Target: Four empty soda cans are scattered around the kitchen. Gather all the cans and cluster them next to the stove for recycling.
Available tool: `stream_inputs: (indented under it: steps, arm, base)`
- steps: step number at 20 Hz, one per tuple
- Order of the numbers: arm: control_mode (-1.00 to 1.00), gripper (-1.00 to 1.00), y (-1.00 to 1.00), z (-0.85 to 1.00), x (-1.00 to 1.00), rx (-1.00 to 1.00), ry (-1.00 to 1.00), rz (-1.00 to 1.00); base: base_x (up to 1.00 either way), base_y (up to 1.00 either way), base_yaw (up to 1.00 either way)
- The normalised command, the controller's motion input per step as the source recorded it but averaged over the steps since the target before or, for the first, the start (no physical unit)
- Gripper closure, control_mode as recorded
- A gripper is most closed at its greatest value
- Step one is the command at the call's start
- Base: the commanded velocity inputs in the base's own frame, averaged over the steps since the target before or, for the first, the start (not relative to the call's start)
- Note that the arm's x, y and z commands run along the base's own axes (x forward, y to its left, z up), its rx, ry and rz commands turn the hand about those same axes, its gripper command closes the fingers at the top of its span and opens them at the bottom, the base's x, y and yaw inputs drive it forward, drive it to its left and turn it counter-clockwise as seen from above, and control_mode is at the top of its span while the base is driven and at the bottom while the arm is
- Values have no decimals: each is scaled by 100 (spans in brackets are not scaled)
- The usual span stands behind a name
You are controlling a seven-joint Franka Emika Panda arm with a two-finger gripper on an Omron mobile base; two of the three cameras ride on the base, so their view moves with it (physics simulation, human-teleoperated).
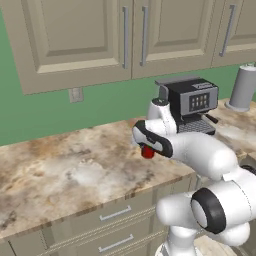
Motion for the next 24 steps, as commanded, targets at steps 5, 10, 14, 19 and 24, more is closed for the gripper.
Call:
stream_inputs:
  steps: [5, 10, 14, 19, 24]
  arm:
    - [-100, 100, -9, 19, -25, 0, -14, 2]
    - [-100, 100, -5, 10, 0, 5, 11, -1]
    - [-100, 100, 0, 32, -19, 0, 16, -1]
    - [-100, 100, 0, 16, -13, 0, 4, 0]
    - [-100, 100, 0, 0, -12, 0, 0, 0]
  base:
    - [0, 0, 0]
    - [0, 0, 0]
    - [0, 0, 0]
    - [0, 0, 0]
    - [0, 0, 0]
